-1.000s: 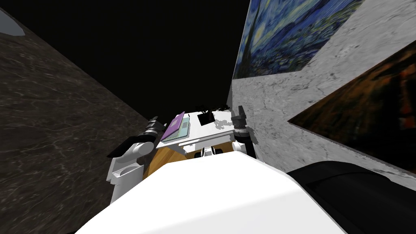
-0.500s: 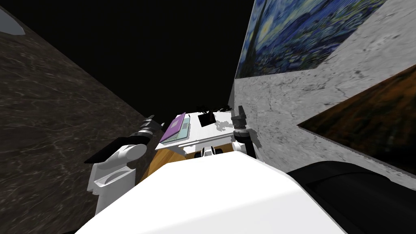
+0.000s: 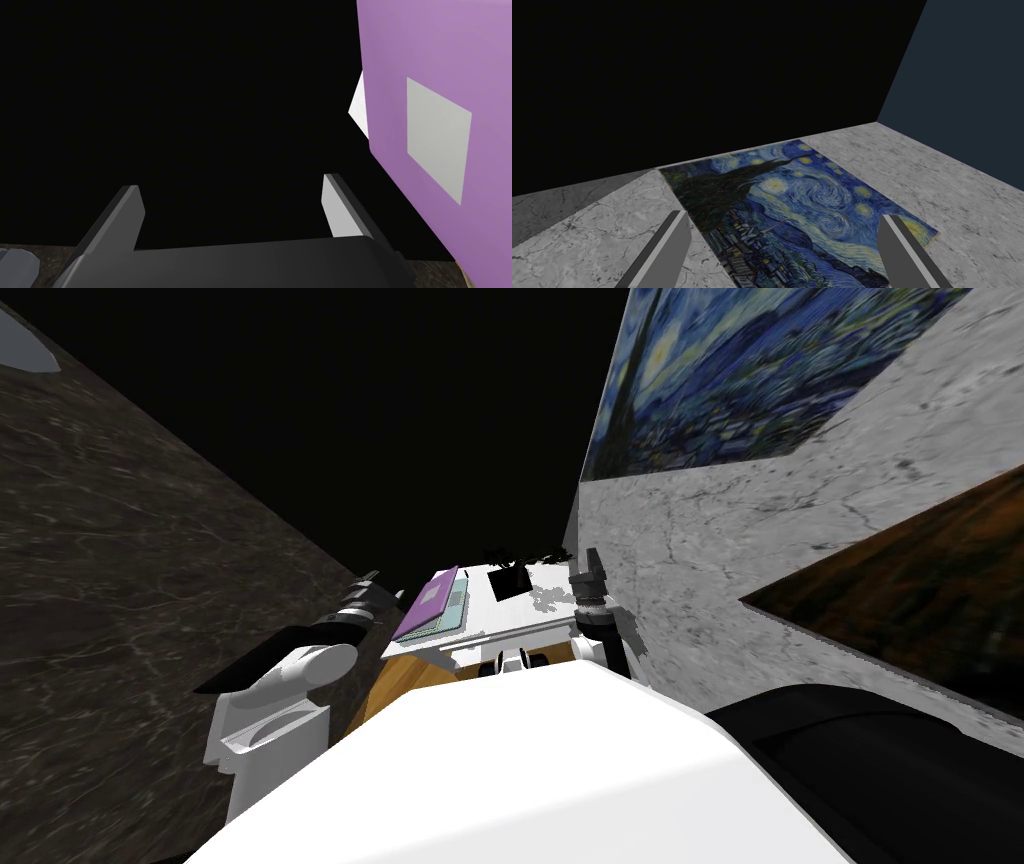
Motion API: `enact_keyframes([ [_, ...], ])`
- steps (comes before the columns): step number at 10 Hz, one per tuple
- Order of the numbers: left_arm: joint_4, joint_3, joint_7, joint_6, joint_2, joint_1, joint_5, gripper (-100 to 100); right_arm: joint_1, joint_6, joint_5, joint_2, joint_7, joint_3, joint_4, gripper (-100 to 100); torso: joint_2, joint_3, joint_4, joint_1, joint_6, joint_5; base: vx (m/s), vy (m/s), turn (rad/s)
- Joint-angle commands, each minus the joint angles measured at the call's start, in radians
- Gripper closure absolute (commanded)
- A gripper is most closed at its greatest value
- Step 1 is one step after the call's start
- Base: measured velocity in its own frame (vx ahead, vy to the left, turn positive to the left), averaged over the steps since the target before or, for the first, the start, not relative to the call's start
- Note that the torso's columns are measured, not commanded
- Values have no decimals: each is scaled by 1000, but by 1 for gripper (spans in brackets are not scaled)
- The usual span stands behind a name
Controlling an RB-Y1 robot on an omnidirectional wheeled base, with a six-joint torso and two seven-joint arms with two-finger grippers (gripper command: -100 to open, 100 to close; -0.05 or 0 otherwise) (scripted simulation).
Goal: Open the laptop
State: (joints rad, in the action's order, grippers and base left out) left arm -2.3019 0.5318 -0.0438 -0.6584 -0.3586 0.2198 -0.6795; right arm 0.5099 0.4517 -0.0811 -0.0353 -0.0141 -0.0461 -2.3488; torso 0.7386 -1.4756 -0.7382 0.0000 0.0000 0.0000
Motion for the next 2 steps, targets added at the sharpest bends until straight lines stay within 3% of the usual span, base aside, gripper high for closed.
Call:
enact_keyframes([
  [1,0,0,0,0,0,0,0,0,0,0,0,0,0,0,0,0,-1,0,0,0,0,0,0,0,0],
  [2,0,0,0,0,0,0,0,0,0,0,0,0,0,0,0,0,-1,-1,0,0,0,0,0,0,0],
])
